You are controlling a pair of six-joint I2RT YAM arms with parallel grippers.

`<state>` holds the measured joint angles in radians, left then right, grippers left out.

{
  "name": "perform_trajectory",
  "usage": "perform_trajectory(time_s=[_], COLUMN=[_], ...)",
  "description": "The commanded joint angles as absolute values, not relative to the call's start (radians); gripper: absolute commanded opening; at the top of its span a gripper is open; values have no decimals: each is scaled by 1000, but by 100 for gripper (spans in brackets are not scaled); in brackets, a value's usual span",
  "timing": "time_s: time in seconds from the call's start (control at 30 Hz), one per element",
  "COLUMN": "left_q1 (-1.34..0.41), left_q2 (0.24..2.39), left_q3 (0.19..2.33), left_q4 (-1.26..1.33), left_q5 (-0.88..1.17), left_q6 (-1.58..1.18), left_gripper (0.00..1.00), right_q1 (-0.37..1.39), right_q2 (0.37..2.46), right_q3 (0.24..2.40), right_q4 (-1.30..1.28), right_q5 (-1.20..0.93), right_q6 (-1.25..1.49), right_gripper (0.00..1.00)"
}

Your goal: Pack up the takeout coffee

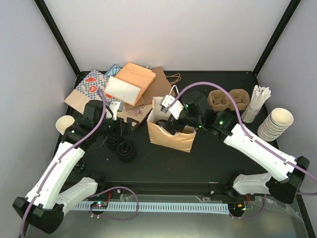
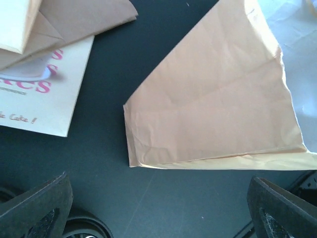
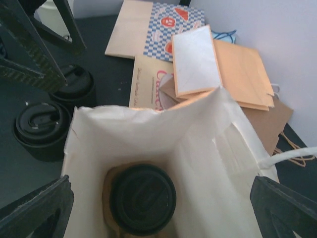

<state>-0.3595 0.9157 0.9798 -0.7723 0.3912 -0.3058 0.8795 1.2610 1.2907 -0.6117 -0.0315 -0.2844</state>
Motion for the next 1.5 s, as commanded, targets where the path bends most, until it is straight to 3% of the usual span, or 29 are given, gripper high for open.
perform_trajectory(time_s=[0.0,0.13,0.33,0.63,1.07,1.27,1.47], left_q1=[-360,-356,-356,-415,-690,-710,-711], left_q2=[865,830,872,932,1131,1268,1391], left_q3=[1050,1055,1082,1149,1381,1468,1559], left_q4=[-822,-822,-785,-741,-937,-988,-1030], left_q5=[259,231,406,453,6,-51,-17], left_q6=[-300,-329,-309,-338,-341,-371,-383], left_gripper=[99,99,99,98,97,80,62], right_q1=[878,879,878,877,878,879,879], right_q2=[1233,1220,1199,1118,999,996,1061], right_q3=[1338,1359,1393,1415,1366,1320,1354], right_q4=[-593,-595,-604,-653,-986,-1089,-1108], right_q5=[-73,-84,-79,69,461,503,463], right_q6=[-244,-224,-192,-84,342,546,744], right_gripper=[100,100,100,100,100,98,81])
